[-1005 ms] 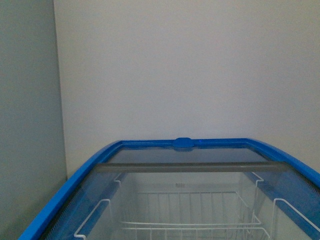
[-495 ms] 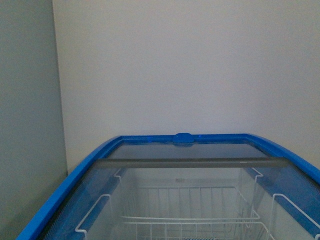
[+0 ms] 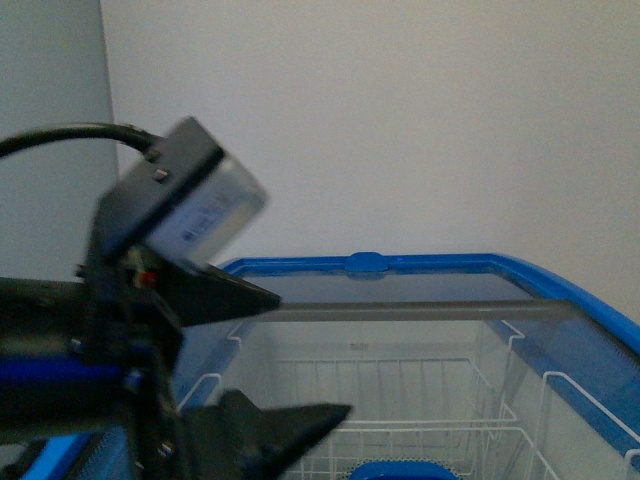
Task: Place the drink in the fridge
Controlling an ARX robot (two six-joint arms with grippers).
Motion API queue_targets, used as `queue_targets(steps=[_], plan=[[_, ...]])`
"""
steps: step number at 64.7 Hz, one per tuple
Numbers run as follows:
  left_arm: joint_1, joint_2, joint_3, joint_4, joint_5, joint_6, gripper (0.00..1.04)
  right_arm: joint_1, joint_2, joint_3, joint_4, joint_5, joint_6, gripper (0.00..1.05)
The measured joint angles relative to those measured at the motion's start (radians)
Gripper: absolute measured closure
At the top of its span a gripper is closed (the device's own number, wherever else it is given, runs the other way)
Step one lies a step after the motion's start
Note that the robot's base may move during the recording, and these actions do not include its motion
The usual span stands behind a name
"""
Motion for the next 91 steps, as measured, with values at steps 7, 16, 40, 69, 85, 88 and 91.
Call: queue_targets(steps=[7, 16, 40, 69, 85, 88, 91], plan=[[-0.068, 0.096, 0.051, -0.031, -0.001, 0.075, 0.08, 0.000, 0.000, 0.000, 0.000, 0.000, 0.000, 0.65], [-0.084, 0.178, 0.096, -0.040, -0.012, 0.148, 0.08, 0.000, 0.000, 0.000, 0.000, 0.000, 0.000, 0.65], [-0.105, 0.254, 0.150, -0.124, -0.023, 0.243, 0.08, 0.000, 0.000, 0.000, 0.000, 0.000, 0.000, 0.65], [-0.099, 0.399, 0.294, -0.103, -0.085, 0.299, 0.08, 0.000, 0.000, 0.000, 0.000, 0.001, 0.000, 0.65], [-0.094, 0.485, 0.430, -0.089, -0.141, 0.299, 0.08, 0.000, 0.000, 0.000, 0.000, 0.000, 0.000, 0.65], [-0.088, 0.514, 0.486, -0.070, -0.194, 0.301, 0.08, 0.000, 0.000, 0.000, 0.000, 0.000, 0.000, 0.65], [-0.082, 0.528, 0.515, -0.058, -0.222, 0.303, 0.08, 0.000, 0.000, 0.000, 0.000, 0.000, 0.000, 0.65]])
